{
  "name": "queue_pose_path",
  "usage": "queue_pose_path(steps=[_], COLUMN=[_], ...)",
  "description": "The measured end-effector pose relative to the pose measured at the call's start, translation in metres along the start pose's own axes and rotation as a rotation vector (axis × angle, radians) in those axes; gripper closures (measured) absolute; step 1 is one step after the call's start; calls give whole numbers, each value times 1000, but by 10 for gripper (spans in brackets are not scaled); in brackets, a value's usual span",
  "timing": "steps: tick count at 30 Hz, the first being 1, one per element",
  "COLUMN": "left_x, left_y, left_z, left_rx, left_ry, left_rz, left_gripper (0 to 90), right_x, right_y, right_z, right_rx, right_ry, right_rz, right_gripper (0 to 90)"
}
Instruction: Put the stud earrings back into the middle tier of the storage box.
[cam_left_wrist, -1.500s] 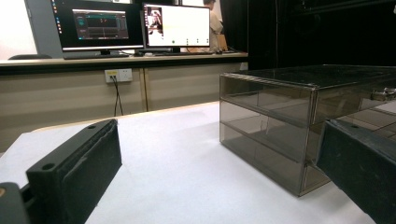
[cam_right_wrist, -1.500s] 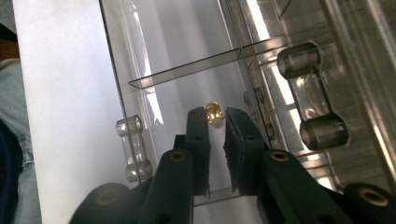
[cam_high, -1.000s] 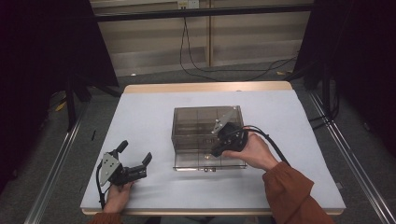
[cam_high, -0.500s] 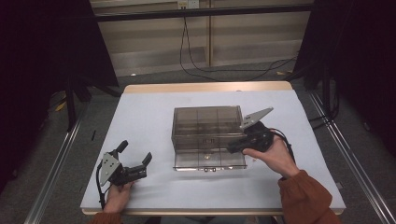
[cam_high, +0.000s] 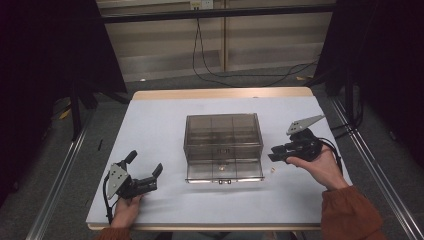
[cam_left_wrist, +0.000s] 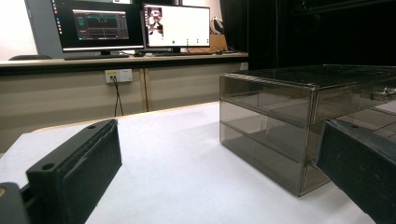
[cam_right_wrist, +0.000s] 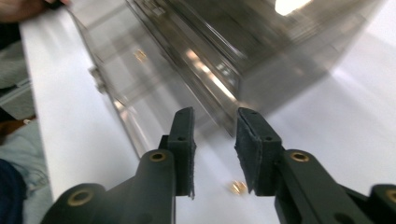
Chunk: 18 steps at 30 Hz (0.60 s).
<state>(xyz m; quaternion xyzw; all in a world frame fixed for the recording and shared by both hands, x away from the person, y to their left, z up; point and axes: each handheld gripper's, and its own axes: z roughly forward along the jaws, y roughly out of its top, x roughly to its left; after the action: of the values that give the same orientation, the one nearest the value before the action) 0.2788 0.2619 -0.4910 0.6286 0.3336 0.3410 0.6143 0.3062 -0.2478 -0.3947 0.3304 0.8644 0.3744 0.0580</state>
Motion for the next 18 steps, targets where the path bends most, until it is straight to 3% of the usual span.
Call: queue_pose_path(steps=[6, 10, 14, 15, 18], left_x=[0, 0, 0, 0, 0], left_y=[0, 0, 0, 0, 0], left_z=[0, 0, 0, 0, 0], left_rx=[0, 0, 0, 0, 1], left_ry=[1, 0, 0, 0, 1], left_rz=[2, 0, 0, -1, 3], left_gripper=[0, 0, 0, 0, 0], right_x=[-6, -10, -13, -15, -16], right_y=[-6, -9, -11, -11, -11], right_z=[-6, -5, -2, 0, 3], right_rx=[20, 72, 149, 207, 241], right_ry=[-30, -48, -61, -60, -59], right_rz=[10, 8, 3, 2, 5], right_gripper=[682, 700, 715, 714, 721])
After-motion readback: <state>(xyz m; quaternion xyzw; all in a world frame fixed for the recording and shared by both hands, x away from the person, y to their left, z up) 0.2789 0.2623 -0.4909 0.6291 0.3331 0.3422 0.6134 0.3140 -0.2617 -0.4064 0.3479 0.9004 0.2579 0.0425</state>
